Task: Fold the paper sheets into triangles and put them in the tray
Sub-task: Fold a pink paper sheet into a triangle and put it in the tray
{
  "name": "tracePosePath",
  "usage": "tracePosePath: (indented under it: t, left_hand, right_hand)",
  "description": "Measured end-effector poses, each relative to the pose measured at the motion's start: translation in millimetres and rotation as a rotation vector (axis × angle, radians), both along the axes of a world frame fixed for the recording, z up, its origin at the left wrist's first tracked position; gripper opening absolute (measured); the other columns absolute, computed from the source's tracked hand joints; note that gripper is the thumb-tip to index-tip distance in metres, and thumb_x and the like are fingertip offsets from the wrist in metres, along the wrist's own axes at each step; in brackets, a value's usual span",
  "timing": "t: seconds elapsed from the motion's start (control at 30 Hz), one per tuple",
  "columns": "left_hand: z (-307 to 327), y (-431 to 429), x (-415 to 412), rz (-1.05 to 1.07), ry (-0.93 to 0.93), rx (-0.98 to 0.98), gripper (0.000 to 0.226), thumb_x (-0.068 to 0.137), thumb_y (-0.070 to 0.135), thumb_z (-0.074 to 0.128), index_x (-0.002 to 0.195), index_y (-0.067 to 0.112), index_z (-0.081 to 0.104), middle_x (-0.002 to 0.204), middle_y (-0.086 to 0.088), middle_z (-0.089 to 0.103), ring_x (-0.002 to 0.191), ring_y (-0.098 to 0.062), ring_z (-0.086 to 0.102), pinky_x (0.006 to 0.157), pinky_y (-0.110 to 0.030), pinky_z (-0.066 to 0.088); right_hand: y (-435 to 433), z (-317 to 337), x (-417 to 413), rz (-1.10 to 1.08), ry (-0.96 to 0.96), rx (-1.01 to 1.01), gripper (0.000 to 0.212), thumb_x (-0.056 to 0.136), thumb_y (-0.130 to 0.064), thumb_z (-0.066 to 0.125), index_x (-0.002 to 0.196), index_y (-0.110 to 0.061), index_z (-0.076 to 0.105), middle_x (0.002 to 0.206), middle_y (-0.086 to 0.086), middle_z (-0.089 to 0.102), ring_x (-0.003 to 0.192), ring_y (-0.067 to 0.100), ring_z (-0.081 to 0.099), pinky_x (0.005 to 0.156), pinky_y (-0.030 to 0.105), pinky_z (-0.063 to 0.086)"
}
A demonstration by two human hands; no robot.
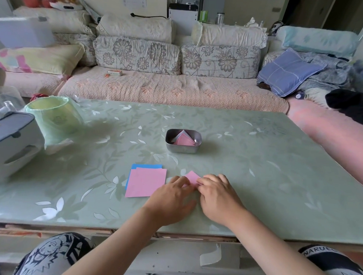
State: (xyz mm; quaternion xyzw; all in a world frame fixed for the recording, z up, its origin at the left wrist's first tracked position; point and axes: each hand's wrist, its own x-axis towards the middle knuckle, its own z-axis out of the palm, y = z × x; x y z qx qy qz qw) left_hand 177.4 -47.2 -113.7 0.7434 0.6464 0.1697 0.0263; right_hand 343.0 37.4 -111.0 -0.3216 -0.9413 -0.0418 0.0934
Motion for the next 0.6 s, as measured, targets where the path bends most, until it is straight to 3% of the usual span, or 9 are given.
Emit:
tracePosePath:
  t: [0.13,0.37,0.6]
  left_hand:
    - [0,-3,-4,0.084,0.016,-0.006,0.043,0.094,0.052,0.047,0.132,0.035,0.058,0.122,0.010,0.050,0.116,-0.012,0.045,0.084,-0.031,0.050]
    - [2,-12,-15,0.177,0.039,0.005,0.039,0.094,0.049,0.046,0.110,0.022,0.070,0.110,0.005,0.055,0.108,-0.014,0.048,0.079,-0.033,0.050]
    - [4,-16,-18,0.263,0.069,-0.012,0.039,0.091,0.048,0.045,0.098,0.018,0.070,0.103,0.006,0.055,0.104,-0.012,0.048,0.076,-0.031,0.050]
  right_hand:
    - [-2,-2,7,0.007,0.003,-0.042,0.046,0.088,-0.025,0.036,0.115,-0.019,0.072,0.137,-0.006,0.059,0.129,0.019,0.049,0.101,0.037,0.035]
    - [-8,-1,7,-0.037,0.047,-0.041,0.039,0.085,-0.023,0.044,0.111,-0.021,0.073,0.129,-0.006,0.065,0.115,0.023,0.058,0.092,0.039,0.042]
    - [-6,-1,6,-0.065,0.018,-0.069,0.039,0.088,-0.025,0.041,0.114,-0.024,0.070,0.137,-0.010,0.060,0.120,0.019,0.054,0.095,0.036,0.036]
